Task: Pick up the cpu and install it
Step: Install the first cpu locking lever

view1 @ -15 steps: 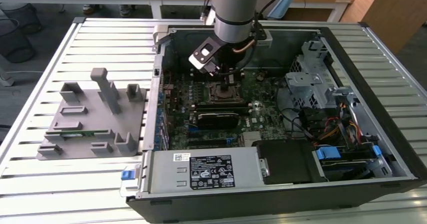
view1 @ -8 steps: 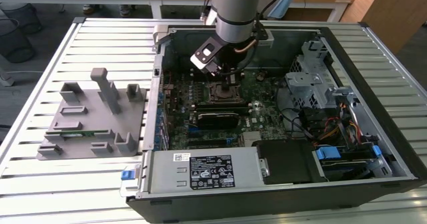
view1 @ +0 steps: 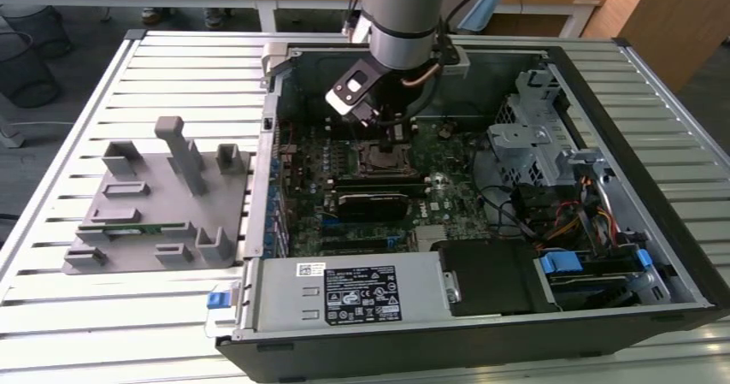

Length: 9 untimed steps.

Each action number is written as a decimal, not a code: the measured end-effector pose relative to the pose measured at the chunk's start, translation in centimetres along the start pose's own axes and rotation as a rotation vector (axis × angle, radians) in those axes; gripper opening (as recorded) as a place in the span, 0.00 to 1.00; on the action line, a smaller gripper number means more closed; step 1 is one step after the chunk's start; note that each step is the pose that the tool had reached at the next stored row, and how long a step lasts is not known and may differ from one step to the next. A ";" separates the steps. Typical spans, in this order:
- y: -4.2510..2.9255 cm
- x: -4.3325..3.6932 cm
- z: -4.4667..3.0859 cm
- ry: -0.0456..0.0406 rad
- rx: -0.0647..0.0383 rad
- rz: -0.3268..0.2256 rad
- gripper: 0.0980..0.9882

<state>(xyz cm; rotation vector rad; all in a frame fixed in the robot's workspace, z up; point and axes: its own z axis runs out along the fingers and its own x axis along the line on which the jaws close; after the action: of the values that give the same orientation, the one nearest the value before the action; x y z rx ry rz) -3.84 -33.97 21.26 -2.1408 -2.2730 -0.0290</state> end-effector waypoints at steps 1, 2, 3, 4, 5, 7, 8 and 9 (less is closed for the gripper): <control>0.00 0.00 -0.13 -0.0001 0.000 0.000 0.01; 0.00 0.01 -0.27 0.0000 0.000 0.000 0.01; 0.00 0.01 -0.43 0.0000 0.000 0.000 0.01; 0.00 0.02 -0.60 0.0000 0.000 0.000 0.01; 0.00 0.02 -0.79 -0.0001 0.000 0.000 0.01; 0.00 0.03 -1.17 0.0000 0.000 0.000 0.01; 0.00 0.04 -1.34 0.0000 0.000 0.000 0.01; 0.00 0.04 -1.54 0.0000 0.000 0.000 0.01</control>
<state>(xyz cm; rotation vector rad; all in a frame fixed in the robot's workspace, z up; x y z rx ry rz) -3.84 -33.98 22.80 -2.1408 -2.2729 -0.0289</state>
